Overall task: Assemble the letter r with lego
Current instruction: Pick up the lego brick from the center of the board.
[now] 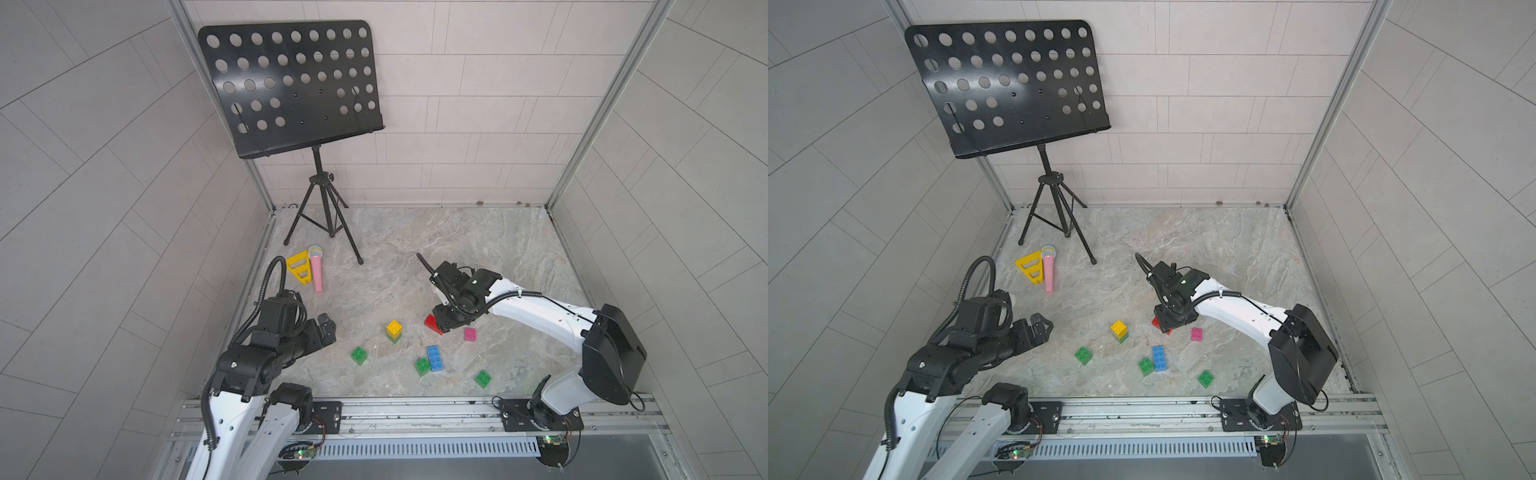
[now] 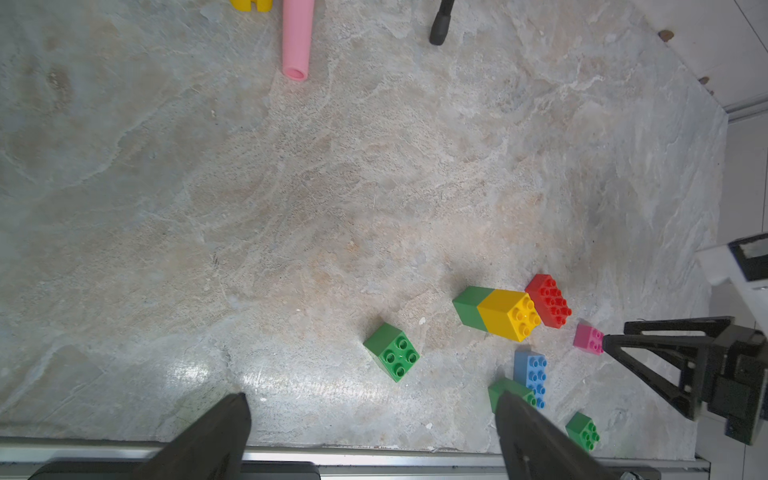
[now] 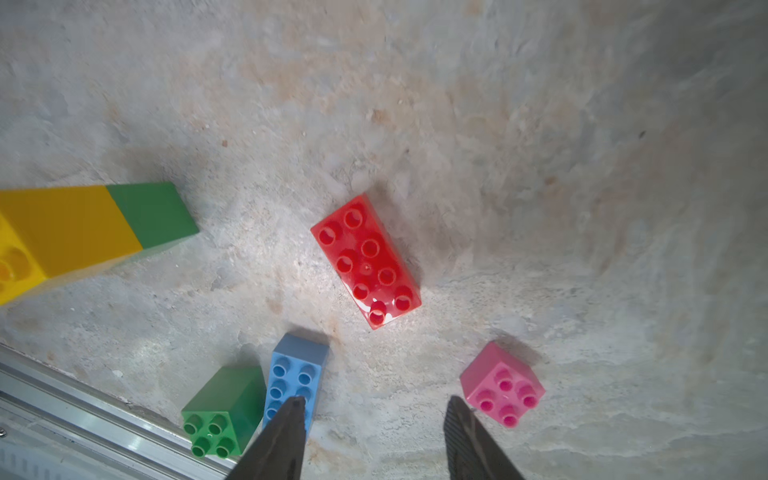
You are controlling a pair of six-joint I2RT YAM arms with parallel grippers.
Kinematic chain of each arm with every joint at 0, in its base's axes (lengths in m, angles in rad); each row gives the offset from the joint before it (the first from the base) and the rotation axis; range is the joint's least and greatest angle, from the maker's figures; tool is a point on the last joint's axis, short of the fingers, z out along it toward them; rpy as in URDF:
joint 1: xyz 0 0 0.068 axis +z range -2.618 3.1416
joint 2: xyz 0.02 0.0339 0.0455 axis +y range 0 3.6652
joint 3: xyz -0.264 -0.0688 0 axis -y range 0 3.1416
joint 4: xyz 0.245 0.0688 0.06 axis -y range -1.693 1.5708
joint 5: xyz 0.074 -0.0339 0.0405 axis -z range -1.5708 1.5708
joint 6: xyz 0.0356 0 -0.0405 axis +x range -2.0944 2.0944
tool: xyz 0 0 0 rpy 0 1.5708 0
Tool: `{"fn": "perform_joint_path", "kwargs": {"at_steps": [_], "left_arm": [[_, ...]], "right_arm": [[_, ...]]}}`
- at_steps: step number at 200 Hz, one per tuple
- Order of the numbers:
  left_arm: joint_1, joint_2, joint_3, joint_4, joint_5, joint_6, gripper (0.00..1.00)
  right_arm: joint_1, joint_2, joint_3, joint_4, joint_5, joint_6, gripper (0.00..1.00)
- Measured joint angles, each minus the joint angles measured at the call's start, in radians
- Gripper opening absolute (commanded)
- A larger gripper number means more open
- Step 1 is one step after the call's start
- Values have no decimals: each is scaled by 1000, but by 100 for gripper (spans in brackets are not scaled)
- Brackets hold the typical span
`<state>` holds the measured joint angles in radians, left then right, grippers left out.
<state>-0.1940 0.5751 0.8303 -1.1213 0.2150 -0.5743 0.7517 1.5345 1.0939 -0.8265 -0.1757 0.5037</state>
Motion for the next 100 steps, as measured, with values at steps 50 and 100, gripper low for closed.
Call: {"fn": "perform_joint_path", "kwargs": {"at_steps": [50, 100], "left_arm": [[-5, 26, -6, 12, 53, 27, 100], [-5, 43, -14, 14, 71, 34, 100]], "right_arm": [[10, 7, -121, 79, -80, 114, 56], [5, 54, -30, 69, -46, 46, 59]]}}
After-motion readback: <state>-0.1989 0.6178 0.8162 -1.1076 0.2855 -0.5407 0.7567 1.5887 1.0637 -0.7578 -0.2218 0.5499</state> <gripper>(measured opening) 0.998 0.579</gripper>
